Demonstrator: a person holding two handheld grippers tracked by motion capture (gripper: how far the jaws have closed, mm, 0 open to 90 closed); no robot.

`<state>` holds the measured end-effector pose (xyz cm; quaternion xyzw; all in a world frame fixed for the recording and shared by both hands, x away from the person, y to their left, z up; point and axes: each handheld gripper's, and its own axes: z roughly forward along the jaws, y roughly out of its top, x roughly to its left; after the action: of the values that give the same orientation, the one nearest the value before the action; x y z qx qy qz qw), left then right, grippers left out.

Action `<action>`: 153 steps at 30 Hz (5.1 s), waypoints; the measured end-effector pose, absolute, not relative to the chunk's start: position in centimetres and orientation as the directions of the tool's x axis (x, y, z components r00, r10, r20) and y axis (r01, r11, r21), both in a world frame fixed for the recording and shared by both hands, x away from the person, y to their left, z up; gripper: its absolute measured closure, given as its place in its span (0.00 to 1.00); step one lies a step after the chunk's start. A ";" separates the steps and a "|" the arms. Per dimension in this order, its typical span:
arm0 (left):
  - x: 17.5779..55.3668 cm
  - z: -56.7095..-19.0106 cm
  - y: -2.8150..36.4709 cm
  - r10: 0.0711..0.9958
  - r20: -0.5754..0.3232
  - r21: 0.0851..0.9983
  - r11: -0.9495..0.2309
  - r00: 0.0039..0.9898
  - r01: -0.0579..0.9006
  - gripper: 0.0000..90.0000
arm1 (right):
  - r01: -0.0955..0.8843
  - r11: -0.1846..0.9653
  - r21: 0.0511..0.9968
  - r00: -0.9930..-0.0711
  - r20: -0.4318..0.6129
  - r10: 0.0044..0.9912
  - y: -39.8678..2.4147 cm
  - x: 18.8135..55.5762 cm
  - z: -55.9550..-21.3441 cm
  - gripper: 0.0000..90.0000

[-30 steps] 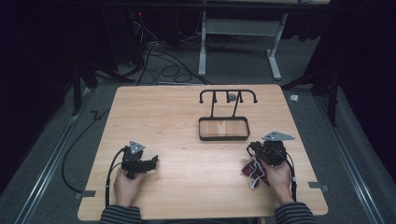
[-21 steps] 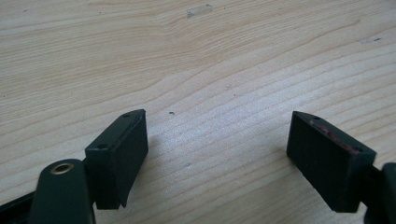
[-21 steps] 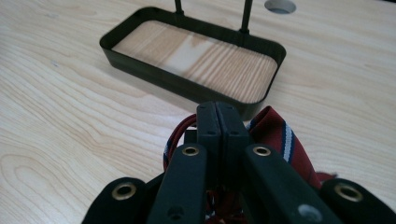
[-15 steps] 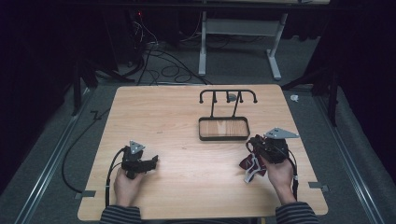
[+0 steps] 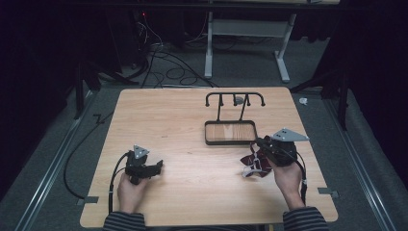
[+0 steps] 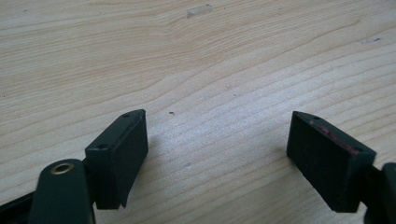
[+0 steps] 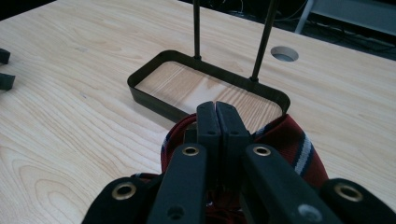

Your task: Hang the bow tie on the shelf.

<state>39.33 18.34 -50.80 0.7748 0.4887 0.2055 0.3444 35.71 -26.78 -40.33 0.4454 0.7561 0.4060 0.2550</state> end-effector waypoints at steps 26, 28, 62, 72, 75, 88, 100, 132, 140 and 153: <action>39.3 -50.8 18.3 0.898 -0.018 0.734 -0.286 0.439 0.616 0.23 | 0.397 0.293 0.870 -0.514 -0.054 0.856 -25.2 35.6 -38.2 1.00; 39.3 -50.8 18.3 0.898 -0.018 0.734 -0.286 0.439 0.616 0.23 | 0.383 0.295 0.876 -0.516 -0.062 0.854 -25.1 35.6 -37.9 1.00; 39.3 -50.8 18.3 0.899 -0.019 0.734 -0.284 0.437 0.617 0.23 | 0.371 0.300 0.879 -0.553 -0.051 0.832 -23.8 37.6 -36.3 1.00; 39.3 -50.8 18.3 0.899 -0.020 0.735 -0.283 0.437 0.616 0.23 | 0.361 0.299 0.883 -0.558 -0.052 0.828 -23.4 38.2 -35.6 1.00; 39.3 -50.8 18.3 0.899 -0.020 0.734 -0.284 0.437 0.617 0.23 | 0.357 0.307 0.882 -0.563 -0.059 0.825 -23.2 38.5 -35.3 1.00; 39.3 -50.8 18.3 0.899 -0.020 0.736 -0.282 0.437 0.616 0.23 | 0.361 0.297 0.884 -0.566 -0.046 0.823 -22.7 39.5 -34.6 1.00; 39.3 -50.8 18.3 0.899 -0.020 0.734 -0.284 0.438 0.617 0.23 | 0.360 0.297 0.884 -0.566 -0.047 0.823 -22.5 40.1 -34.2 1.00; 39.3 -50.8 18.3 0.899 -0.019 0.734 -0.285 0.438 0.616 0.23 | 0.358 0.296 0.886 -0.555 -0.053 0.830 -21.2 42.7 -33.3 1.00; 39.3 -50.8 18.4 0.899 -0.019 0.734 -0.285 0.438 0.616 0.23 | 0.364 0.293 0.884 -0.544 -0.053 0.837 -20.9 43.6 -33.2 1.00; 39.3 -50.8 18.3 0.899 -0.019 0.734 -0.285 0.438 0.616 0.23 | 0.376 0.269 0.887 -0.514 -0.042 0.857 -21.1 44.7 -33.1 1.00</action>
<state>39.33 18.35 -50.80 0.7748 0.4888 0.2050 0.3445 44.72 -21.05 -33.15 0.4117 0.7487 0.4429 0.2715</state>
